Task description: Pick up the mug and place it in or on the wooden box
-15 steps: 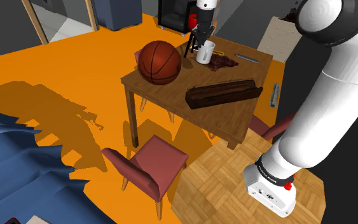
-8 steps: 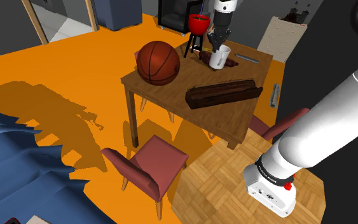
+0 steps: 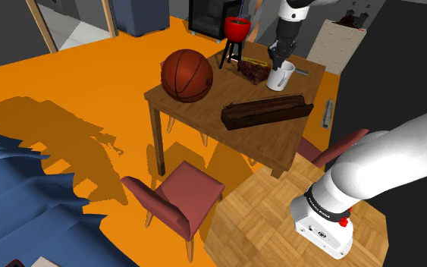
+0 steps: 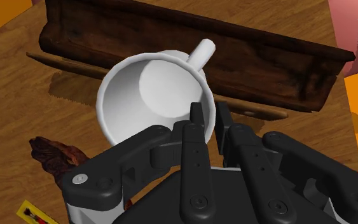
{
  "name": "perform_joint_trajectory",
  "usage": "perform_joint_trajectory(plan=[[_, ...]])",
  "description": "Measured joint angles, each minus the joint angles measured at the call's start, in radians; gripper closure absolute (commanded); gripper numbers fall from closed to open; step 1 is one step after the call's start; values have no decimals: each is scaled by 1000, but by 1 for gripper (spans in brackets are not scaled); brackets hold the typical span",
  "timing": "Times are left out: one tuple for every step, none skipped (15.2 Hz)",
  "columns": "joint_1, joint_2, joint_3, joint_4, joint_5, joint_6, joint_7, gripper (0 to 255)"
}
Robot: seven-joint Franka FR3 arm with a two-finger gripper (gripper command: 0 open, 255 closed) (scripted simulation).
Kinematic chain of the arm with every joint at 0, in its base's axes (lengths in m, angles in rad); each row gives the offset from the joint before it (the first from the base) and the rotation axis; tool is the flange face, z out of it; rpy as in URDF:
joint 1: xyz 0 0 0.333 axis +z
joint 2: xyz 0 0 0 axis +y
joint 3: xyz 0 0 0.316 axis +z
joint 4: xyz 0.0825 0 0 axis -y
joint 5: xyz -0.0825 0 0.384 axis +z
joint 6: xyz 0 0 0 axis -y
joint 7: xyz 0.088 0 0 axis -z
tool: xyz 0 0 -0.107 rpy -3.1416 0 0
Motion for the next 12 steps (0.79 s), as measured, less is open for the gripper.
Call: perform_joint_trajectory(plan=[[-1, -12, 0, -21, -2, 10, 1, 255], [-2, -11, -1, -34, -3, 22, 2, 255], [-3, -17, -2, -52, -5, 35, 2, 255], [-3, -16, -3, -64, -6, 48, 3, 255], [-4, -14, -4, -75, -7, 61, 3, 255], [-4, -12, -5, -89, -7, 76, 5, 255], [-4, -9, -6, -97, -8, 88, 5, 255], [-4, -7, -7, -109, -9, 101, 7, 255], [-5, -3, -8, -119, -9, 115, 7, 255], [-5, -2, -9, -131, -10, 129, 8, 255], [-6, 0, -11, -144, -11, 143, 8, 255], [-6, 5, -11, -152, -11, 157, 10, 255]])
